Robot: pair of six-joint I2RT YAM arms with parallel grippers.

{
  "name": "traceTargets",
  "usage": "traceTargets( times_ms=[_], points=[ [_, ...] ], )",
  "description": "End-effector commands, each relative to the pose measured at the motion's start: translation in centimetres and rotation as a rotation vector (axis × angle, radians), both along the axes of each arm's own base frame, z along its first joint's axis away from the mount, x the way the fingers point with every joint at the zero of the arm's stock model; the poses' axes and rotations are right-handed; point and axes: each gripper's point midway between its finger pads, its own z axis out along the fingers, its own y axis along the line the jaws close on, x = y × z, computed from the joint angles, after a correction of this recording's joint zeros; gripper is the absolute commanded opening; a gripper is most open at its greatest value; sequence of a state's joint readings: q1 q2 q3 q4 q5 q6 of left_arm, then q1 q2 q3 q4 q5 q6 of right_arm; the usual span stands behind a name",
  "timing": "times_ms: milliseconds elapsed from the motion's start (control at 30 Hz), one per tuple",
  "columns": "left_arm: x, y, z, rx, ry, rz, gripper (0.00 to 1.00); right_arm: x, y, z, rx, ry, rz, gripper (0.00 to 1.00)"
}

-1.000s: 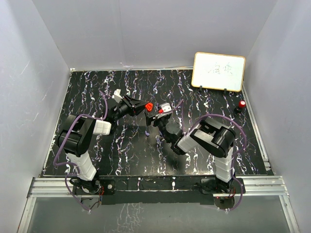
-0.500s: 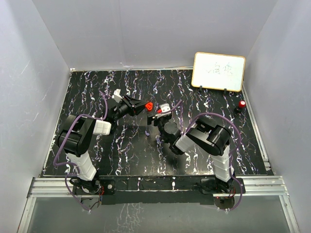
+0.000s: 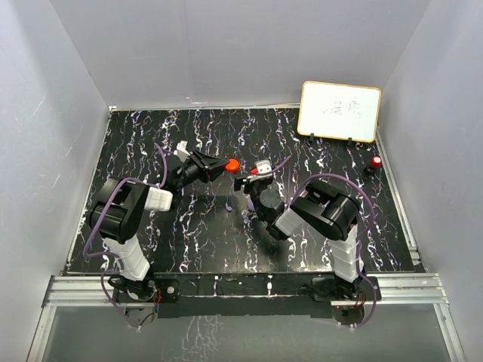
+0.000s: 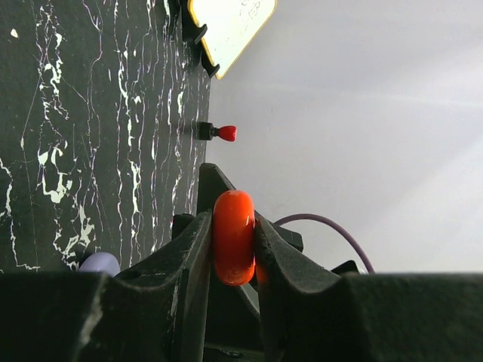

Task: Insert the wireless bluetooth earbuds into the charging case
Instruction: Close the charging case, then place the charging case at the center of the board.

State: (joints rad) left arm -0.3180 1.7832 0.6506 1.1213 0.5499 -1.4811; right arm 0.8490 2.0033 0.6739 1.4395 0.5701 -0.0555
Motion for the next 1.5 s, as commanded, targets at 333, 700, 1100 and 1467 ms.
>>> traceTargets(
  times_ms=[333, 700, 1100, 1467],
  points=[
    [0.7, 1.5, -1.8, 0.084, -0.015, -0.002, 0.0, -1.9, -5.2, 4.6, 0.035, -0.049, -0.114, 0.77],
    [3.5, 2.9, -7.1, 0.382, 0.014, 0.003, 0.0, -5.0, -6.5, 8.3, 0.018, 0.116, -0.025, 0.79],
    [8.0, 3.4, -10.1, 0.529, 0.017, 0.014, 0.0, -7.2, -6.9, 7.0, -0.005, 0.259, 0.034, 0.82],
    [9.7, 4.7, -10.4, 0.612, 0.006, 0.039, 0.45, -7.6, -6.9, 6.7, 0.0, 0.276, 0.05, 0.82]
  ],
)
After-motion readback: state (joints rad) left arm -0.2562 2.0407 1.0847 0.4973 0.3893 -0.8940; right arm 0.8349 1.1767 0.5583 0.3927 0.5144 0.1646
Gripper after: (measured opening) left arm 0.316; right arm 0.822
